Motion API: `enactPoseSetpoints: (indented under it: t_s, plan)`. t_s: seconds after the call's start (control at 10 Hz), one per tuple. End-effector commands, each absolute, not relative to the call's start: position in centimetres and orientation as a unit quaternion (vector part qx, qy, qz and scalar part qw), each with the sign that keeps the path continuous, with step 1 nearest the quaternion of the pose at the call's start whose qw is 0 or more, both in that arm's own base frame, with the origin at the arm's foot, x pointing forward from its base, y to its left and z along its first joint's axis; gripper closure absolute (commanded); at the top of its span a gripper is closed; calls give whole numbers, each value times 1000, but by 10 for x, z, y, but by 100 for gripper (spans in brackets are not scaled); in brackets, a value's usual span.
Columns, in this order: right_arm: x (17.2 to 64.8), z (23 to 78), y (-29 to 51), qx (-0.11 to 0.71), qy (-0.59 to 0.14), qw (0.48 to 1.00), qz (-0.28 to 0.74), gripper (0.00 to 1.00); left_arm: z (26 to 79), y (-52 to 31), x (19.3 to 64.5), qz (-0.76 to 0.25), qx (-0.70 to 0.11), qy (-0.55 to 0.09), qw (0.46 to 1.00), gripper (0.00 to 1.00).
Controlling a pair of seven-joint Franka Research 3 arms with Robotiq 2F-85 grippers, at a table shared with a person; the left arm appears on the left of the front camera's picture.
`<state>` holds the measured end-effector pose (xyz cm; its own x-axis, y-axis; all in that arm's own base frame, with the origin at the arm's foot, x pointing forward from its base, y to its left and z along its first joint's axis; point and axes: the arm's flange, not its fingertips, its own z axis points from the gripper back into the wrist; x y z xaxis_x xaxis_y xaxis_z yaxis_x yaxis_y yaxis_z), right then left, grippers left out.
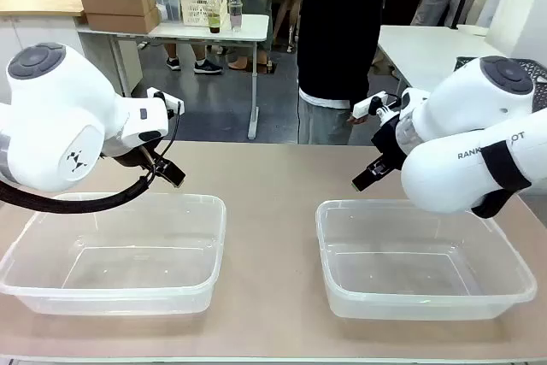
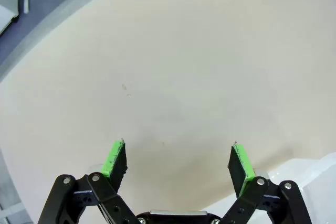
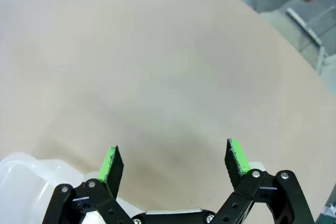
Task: Sort the waste into each basket.
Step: Pick up the Organizing box on the left side of the table and lift it.
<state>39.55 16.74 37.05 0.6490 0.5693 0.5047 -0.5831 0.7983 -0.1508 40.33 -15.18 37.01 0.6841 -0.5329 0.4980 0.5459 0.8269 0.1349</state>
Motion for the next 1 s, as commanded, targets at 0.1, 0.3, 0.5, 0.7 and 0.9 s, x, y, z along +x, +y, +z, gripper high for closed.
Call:
enactPoseSetpoints:
  t_s: [0.1,0.3,0.5,0.7,0.9]
  plan:
    - [396,370,167,13,-274,908,317,0,370,-152,403,-294,-12,-268,918,0]
    - [396,370,167,13,-274,908,317,0,370,-152,403,-294,-12,-268,918,0]
    - [396,370,167,13,-274,908,317,0,370,-152,403,-294,-12,-268,918,0]
    - [396,370,167,13,-274,908,317,0,370,-152,403,-294,-12,-268,918,0]
    - [396,370,167,12,-273,908,318,0,370,-152,403,-294,-12,-267,918,0]
